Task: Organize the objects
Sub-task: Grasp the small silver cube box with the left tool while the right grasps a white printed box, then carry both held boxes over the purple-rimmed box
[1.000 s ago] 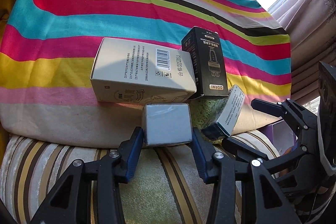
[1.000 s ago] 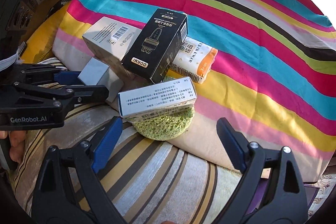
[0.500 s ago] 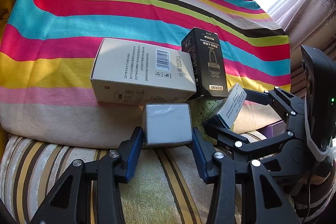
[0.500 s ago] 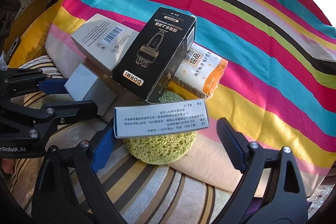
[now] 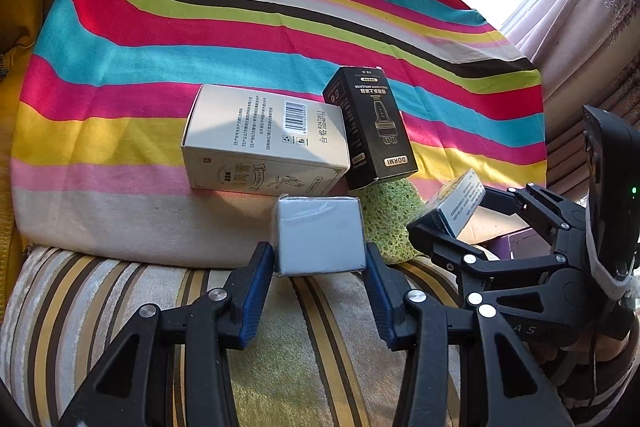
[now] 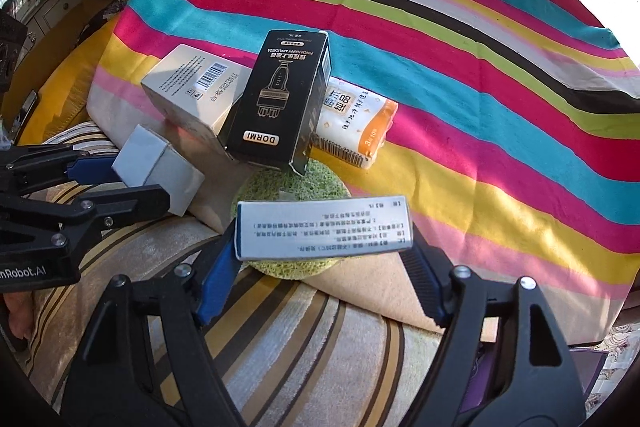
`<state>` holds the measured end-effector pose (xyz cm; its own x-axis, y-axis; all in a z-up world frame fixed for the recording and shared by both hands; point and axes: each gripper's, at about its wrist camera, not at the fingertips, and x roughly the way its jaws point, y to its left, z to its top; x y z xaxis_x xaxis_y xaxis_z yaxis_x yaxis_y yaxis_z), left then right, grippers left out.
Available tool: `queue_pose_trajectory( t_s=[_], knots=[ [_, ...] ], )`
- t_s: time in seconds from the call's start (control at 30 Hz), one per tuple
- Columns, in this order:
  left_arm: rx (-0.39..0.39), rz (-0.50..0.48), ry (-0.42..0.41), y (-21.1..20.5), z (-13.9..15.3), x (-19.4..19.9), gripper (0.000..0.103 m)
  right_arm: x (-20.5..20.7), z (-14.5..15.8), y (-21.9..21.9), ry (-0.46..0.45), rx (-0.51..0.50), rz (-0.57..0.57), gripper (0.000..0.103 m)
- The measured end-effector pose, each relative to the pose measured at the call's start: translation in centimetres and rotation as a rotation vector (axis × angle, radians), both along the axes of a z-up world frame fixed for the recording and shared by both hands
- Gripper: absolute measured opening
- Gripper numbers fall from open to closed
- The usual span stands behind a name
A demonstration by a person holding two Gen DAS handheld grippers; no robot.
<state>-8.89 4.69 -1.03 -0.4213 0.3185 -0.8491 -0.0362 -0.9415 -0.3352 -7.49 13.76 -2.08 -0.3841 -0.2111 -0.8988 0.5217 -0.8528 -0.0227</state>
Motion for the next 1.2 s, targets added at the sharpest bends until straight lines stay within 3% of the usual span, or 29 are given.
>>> queue_pose_trajectory(
  t_s=[0.5, 1.2],
  knots=[
    [-0.022, -0.074, 0.074, 3.2, 2.8, 3.0, 0.047, 4.8, 2.7, 4.2, 0.047, -0.031, -0.131, 0.078],
    [-0.065, -0.275, 0.136, 11.9, 4.9, 6.6, 0.046, 10.9, 5.3, 14.1, 0.112, -0.047, -0.354, 0.078]
  ],
)
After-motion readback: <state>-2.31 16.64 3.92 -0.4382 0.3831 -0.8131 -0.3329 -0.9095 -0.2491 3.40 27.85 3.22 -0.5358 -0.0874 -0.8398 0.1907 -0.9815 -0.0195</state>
